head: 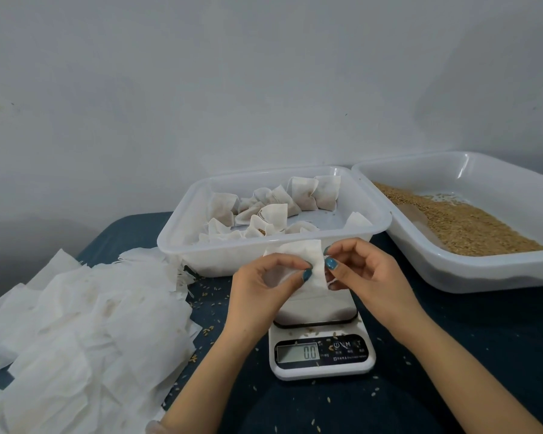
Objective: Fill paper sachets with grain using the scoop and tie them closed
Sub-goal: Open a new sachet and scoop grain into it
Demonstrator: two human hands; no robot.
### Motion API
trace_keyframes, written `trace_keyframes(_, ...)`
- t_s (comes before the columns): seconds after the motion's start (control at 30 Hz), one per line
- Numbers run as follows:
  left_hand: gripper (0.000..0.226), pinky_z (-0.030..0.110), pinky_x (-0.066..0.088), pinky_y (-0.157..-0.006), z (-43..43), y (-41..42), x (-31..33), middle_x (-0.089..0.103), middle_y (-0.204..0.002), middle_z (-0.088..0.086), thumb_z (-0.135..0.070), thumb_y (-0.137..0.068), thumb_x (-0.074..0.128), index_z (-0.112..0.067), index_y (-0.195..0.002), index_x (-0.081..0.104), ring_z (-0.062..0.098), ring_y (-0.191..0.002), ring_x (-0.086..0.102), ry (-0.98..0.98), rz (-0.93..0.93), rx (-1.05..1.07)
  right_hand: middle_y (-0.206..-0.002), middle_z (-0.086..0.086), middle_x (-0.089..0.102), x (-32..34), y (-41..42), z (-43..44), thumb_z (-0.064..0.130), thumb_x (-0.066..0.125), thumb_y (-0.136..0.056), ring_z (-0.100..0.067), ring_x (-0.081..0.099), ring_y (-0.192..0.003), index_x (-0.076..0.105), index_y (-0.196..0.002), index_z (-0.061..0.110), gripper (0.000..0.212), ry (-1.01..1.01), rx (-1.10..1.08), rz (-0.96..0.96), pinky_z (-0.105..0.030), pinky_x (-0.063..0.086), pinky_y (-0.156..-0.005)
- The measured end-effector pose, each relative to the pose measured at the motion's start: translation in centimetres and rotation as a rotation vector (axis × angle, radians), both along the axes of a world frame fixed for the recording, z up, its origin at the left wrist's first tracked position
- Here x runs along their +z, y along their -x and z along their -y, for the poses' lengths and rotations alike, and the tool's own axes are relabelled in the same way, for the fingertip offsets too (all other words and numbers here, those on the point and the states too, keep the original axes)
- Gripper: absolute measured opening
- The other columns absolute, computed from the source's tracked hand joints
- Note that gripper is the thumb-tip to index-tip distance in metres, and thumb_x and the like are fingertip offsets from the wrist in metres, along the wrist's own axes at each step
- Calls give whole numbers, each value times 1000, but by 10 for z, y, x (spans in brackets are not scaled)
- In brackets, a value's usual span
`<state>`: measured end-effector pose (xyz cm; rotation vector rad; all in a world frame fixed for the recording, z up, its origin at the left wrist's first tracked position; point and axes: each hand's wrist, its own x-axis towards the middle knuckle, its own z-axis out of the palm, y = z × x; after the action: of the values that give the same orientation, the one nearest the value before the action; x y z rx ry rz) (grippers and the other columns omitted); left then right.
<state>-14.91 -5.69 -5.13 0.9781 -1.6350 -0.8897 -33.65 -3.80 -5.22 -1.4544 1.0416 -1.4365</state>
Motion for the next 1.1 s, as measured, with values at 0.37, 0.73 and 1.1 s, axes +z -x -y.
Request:
trace_keyframes(0.37,8,8,46,-80,0,1,0,75,-90,-9,-8,-84,75,-16,-85,74,-2,-90,67,-42,-121,-41,-90,-3,74,4,-1,-3,19,73,-73,-17,72,-82,67,-99,10,28,-15,39,31,-24,58,-66)
trace_keyframes(0.73,11,10,47,-85,-1,2,0,75,-97,-10,-13,-82,77,-19,-91,74,0,-98,67,-14,-105,-68,-90,-5,75,3,-1,-4,15,73,-74,-18,73,-83,67,-99,11,26,-30,64,29,-24,58,-67)
trace_keyframes(1.1,10,5,42,-79,-2,1,0,74,-85,-16,-21,-81,79,-30,-80,75,-4,-88,65,13,25,1,-86,-5,75,1,-2,-3,20,76,-71,-19,73,-81,68,-96,12,27,-40,64,-20,-25,59,-68)
